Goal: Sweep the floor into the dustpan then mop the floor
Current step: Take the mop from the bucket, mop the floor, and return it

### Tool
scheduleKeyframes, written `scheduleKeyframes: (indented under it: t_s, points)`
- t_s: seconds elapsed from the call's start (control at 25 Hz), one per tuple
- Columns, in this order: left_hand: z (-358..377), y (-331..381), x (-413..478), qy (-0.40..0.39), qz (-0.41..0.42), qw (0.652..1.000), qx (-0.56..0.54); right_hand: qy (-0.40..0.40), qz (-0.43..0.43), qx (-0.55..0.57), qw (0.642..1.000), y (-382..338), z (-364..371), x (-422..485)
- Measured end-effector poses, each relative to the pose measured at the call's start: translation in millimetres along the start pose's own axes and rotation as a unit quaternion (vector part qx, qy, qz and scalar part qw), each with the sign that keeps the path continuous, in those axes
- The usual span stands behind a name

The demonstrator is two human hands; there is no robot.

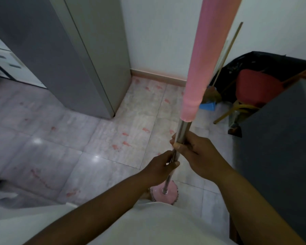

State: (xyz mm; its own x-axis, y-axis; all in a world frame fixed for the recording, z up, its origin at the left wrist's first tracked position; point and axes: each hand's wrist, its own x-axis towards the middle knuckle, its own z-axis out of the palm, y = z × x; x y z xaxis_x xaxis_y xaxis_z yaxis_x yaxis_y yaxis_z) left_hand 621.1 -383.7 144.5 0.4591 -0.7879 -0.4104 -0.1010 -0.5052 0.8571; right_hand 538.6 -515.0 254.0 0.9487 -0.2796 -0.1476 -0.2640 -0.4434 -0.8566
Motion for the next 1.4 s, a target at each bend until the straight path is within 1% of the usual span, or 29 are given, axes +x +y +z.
scheduleKeyframes:
  t_s: [0.16,0.4,0.48,0.72,0.96,1.12,1.24,1.4]
  points:
    - [-62,-1,29,0.015,0.004,1.0,0.003,-0.006,-0.013,-0.009,1.0,-16,8,67]
    - [-123,-2,70,0.065,-0.013,0.998,-0.021,-0.03,-0.024,-0.025,0.999,-24,9,158]
    - [-144,0,92,0.078,-0.02,0.997,-0.009,-0.032,-0.039,-0.023,0.998,-21,6,193]
    - [-185,3,151,0.109,-0.063,0.992,-0.02,-0.099,-0.054,-0.016,0.994,-14,-9,278]
    - [-218,2,203,0.125,-0.082,0.988,-0.033,-0.115,-0.061,-0.038,0.991,-12,-20,344]
    - [-250,3,231,0.11,-0.082,0.99,-0.044,-0.102,-0.059,-0.066,0.991,-17,-17,381]
    - [-276,3,247,0.096,-0.092,0.991,-0.027,-0.081,-0.047,-0.078,0.993,-25,-7,403]
    - [-307,8,262,0.125,-0.049,0.99,-0.049,-0.044,-0.032,-0.093,0.994,-41,4,426]
